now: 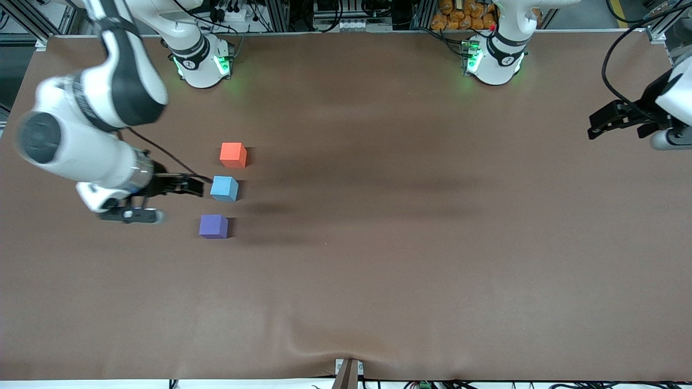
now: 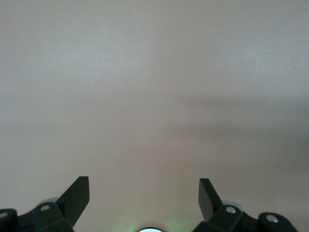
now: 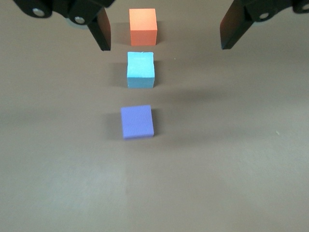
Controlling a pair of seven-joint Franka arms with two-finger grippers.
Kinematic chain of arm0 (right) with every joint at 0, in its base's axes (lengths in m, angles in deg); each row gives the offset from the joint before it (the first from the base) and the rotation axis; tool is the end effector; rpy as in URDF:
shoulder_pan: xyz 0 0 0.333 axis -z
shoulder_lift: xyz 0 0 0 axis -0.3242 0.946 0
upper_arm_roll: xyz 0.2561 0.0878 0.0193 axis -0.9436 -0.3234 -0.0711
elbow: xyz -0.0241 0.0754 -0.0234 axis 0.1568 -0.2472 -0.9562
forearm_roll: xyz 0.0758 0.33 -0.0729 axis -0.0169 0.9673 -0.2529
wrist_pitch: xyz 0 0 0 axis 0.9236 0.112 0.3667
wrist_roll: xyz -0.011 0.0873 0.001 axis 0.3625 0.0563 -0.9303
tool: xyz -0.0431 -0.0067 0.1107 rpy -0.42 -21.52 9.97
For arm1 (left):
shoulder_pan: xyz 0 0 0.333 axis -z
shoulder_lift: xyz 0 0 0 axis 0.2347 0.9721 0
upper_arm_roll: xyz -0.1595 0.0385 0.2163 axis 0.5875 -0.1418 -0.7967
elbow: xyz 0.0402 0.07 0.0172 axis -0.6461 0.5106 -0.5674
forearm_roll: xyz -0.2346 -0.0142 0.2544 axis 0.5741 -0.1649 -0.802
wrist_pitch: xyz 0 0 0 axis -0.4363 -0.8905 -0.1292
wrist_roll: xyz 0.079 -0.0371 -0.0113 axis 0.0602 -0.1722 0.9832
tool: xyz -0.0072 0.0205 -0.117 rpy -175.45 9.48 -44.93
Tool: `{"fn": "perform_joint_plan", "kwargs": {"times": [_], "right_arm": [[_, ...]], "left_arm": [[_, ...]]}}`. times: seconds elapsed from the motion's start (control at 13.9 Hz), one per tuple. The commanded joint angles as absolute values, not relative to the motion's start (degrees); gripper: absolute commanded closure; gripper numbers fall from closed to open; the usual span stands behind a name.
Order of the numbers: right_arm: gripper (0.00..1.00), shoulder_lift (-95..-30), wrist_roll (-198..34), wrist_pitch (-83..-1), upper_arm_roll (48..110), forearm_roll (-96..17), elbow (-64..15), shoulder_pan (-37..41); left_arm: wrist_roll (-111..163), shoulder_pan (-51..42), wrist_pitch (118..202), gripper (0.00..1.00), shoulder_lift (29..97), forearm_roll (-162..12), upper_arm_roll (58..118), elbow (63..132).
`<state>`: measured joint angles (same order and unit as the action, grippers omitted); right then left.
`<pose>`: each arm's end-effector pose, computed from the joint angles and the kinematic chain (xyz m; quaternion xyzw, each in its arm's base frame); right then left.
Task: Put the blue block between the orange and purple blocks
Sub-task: 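Open the right gripper and draw it back from the blocks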
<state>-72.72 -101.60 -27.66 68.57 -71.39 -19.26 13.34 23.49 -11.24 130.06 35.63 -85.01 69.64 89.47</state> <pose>0.5551 0.1082 0.4380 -0.9966 0.0459 0.0544 0.0423 0.4923 -0.0168 0.5690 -0.9996 -0.0148 0.0249 0.0075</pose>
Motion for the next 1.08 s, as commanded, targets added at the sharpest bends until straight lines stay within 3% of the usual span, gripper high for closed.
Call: {"fn": "perform_joint_plan", "kwargs": {"times": [0.0,0.22,0.5,0.86,1.01], "right_arm": [[0.0,-68.9,-100.7,-19.5,67.3,-73.7,-6.9,17.9],[0.0,-69.9,-100.5,-7.6,67.2,-68.5,0.1,20.7],[0.0,-73.0,-90.1,-3.3,67.3,-75.3,3.4,22.6],[0.0,-89.0,-90.7,-11.7,67.7,-76.0,-14.4,21.9],[0.0,-92.0,-90.2,-13.5,67.8,-76.0,-18.3,22.0]], "left_arm": [[23.8,-11.9,129.1,0.0,35.8,-85.4,70.0,88.3],[23.9,-11.9,129.1,0.0,36.0,-85.3,70.1,87.6],[24.0,-10.9,129.1,0.0,36.4,-86.0,70.4,85.7],[23.9,-11.1,129.1,0.0,36.3,-85.1,71.0,85.5],[23.9,-11.0,128.8,0.0,36.3,-85.0,71.1,85.5]]}}
